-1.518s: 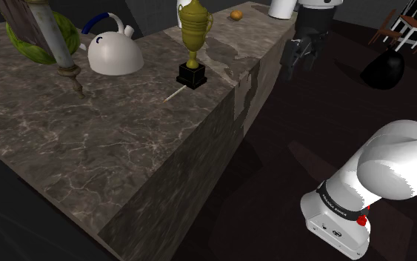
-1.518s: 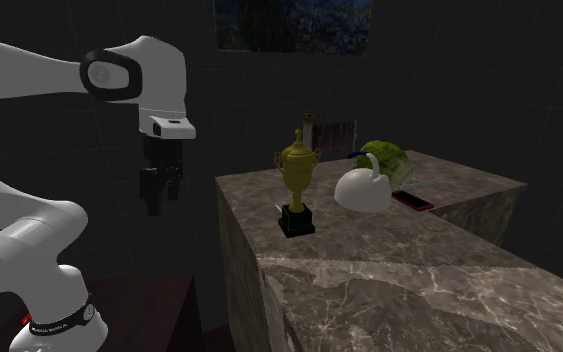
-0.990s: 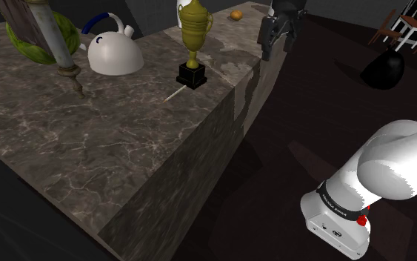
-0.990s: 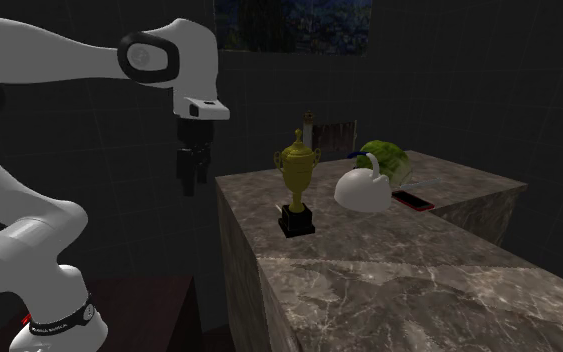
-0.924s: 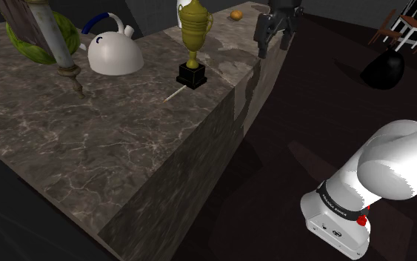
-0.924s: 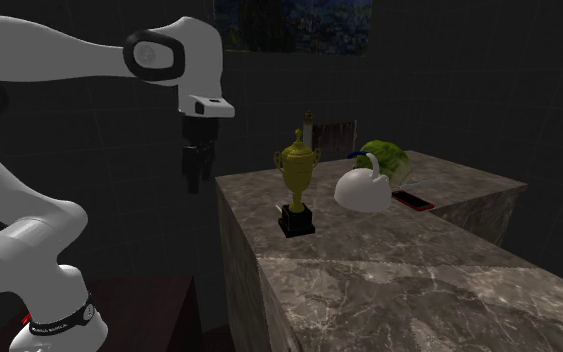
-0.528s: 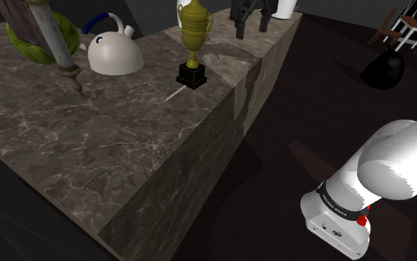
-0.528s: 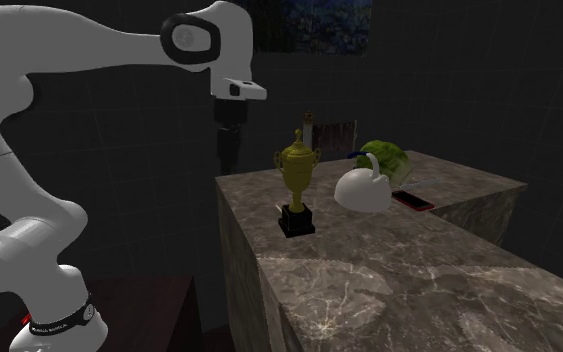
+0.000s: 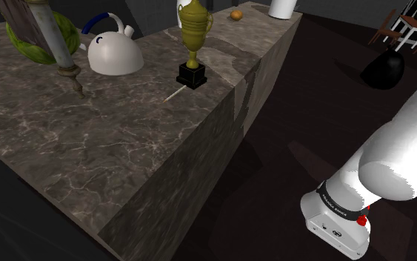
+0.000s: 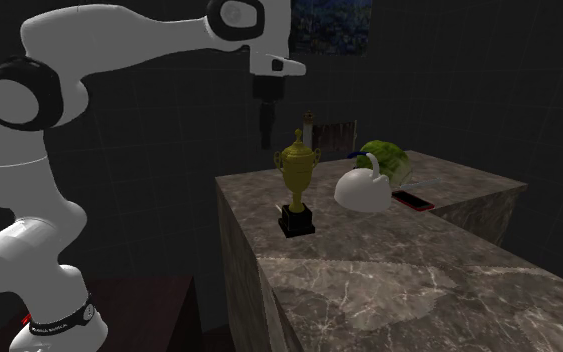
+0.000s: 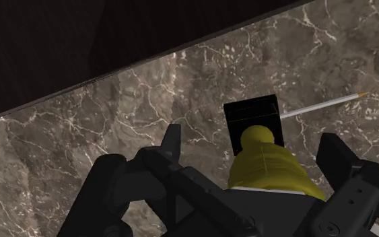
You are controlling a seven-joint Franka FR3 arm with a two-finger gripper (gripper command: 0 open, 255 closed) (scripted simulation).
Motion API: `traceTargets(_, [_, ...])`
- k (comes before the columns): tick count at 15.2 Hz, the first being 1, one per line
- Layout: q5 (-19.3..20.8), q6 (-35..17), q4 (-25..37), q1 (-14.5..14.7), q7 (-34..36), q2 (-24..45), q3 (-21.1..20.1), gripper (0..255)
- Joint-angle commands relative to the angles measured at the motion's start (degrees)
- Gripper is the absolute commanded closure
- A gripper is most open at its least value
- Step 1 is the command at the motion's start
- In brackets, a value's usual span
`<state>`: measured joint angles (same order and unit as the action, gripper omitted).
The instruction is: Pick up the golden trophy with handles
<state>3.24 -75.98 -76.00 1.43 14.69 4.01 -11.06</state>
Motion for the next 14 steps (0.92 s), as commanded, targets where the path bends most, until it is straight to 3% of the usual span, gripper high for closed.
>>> traceTargets(1, [1.1,3.3,9.7,0.9,0.7,6.2,-0.6,0])
traceTargets(2, [1.4,4.3,12.4,1.3,0.9,7.9,-0.7,0])
traceTargets(11, [0.5,-3.5,0.6,0.5,0.7,3.8,-0.4,0])
traceTargets(12, [0.4,-3.6,0.4,0.5,0.6,3.6,-0.4,255])
traceTargets(14, [0.4,-3.5,0.6,0.5,0.6,3.7,-0.4,255])
